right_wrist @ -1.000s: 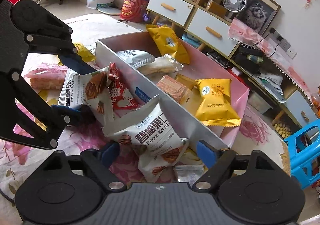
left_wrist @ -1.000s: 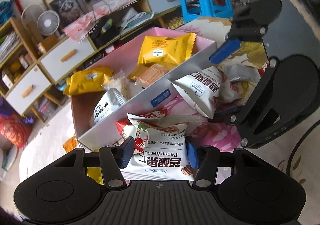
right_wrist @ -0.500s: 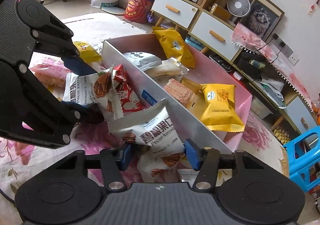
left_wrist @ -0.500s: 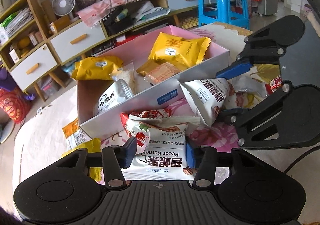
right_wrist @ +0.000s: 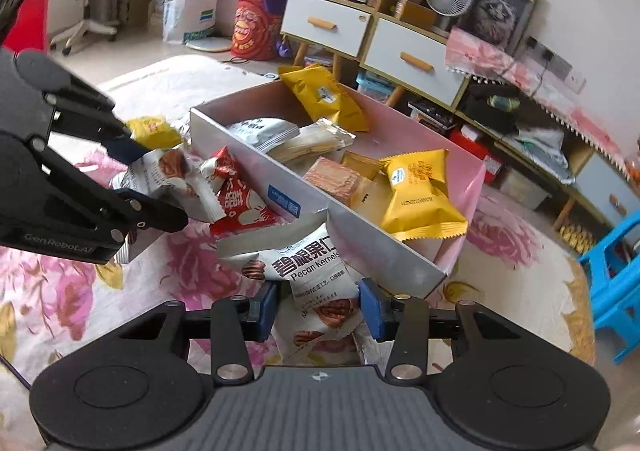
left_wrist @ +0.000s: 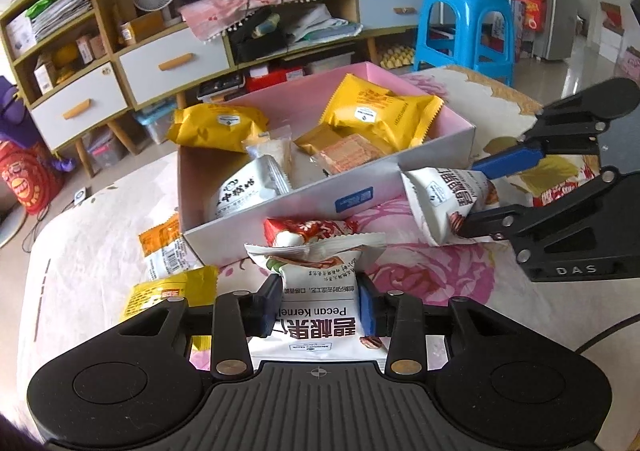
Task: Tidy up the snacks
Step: 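Lift both pecan kernel packs and carry them over the pink box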
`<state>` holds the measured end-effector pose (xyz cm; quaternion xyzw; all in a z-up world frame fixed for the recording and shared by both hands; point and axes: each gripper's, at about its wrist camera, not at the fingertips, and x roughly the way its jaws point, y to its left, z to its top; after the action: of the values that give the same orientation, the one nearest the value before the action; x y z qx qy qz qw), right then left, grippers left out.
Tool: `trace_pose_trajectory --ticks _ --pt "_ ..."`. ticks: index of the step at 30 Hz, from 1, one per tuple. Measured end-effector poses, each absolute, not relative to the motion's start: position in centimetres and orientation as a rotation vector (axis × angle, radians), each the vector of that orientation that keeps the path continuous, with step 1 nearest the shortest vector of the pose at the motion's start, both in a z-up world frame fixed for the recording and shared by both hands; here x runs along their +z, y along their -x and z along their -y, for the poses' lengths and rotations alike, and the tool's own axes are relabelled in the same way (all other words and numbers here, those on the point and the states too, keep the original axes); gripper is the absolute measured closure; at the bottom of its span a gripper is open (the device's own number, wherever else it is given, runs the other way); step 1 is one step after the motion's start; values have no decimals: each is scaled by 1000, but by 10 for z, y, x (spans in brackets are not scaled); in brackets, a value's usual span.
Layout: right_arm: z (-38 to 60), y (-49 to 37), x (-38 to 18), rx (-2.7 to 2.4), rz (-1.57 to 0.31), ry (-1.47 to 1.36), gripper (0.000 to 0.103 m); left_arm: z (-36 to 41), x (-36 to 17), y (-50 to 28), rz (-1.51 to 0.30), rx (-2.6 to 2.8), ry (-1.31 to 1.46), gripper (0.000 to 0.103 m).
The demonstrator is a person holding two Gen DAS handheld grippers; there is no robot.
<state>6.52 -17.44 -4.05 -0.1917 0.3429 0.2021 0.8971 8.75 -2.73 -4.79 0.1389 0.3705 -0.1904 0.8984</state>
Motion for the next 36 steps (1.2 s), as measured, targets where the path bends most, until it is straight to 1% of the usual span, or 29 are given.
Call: trace_pose_trajectory --ticks 10,21,26,31,36 --pt "183 -66 -27 409 -688 280 69 17 -31 -87 -743 -384 -213 68" --pt "191 -79 -7 366 -650 122 69 12 0 -92 -681 -357 -116 68" --pt "198 -95 3 336 -647 11 69 11 6 -117 -664 -301 -106 68" --pt "203 -127 11 265 -648 -147 68 -1 1 -154 -691 -225 -38 68" --pt "196 -161 2 227 -644 -165 68 -6 -9 -185 -718 -180 -14 68"
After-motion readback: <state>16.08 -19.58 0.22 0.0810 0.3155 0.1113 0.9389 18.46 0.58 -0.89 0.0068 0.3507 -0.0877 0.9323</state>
